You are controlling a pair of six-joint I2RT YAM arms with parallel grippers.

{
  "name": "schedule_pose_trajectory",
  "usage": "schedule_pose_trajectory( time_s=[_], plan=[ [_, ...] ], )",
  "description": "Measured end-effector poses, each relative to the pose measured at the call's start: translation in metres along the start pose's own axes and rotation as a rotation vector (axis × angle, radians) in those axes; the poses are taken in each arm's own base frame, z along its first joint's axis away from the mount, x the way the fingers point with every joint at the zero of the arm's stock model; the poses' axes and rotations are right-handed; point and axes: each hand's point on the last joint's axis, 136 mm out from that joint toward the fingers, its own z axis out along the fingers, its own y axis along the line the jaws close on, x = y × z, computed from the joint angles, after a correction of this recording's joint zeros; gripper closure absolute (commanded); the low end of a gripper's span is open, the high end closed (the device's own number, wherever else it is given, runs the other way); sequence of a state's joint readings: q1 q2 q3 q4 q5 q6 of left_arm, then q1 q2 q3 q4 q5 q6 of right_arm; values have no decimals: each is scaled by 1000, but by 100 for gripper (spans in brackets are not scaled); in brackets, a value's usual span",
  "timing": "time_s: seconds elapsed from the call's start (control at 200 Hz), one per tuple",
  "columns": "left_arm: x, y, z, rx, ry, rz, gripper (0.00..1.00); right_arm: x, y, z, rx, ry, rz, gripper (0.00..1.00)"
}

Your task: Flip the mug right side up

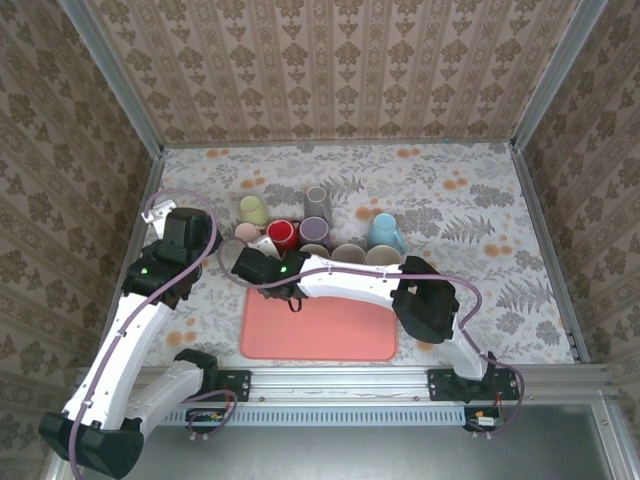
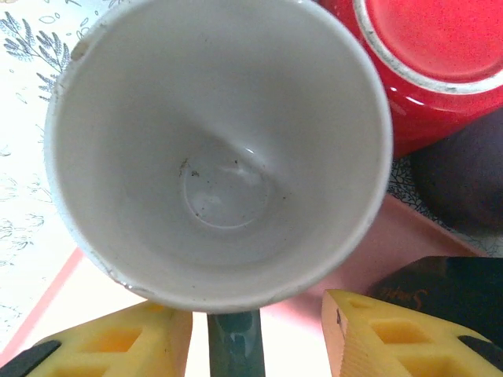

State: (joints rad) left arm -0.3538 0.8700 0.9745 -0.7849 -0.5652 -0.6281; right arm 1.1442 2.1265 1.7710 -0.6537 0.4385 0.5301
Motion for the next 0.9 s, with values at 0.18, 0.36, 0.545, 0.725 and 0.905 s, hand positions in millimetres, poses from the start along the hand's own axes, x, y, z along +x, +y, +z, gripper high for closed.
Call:
schedule_pose_trajectory(
  time_s=[0.18, 0.36, 0.545, 0.725, 0.905],
  plan=[
    [0, 0, 0, 1, 0, 1, 0, -15, -3, -21, -24, -40, 10, 45],
    [1, -6, -1, 28, 5, 8, 0, -24, -7, -42, -51, -78, 5, 44],
    [2, -11, -2, 47, 8, 24, 0, -23, -7, -63, -125, -98, -1, 46],
    [3, -14, -2, 65, 15, 38, 0, -35, -14, -95, -187, -155, 10, 47],
    [4, -20, -3, 92, 15, 60, 0, -54, -32, -116, -214, -221, 60, 48]
  ],
)
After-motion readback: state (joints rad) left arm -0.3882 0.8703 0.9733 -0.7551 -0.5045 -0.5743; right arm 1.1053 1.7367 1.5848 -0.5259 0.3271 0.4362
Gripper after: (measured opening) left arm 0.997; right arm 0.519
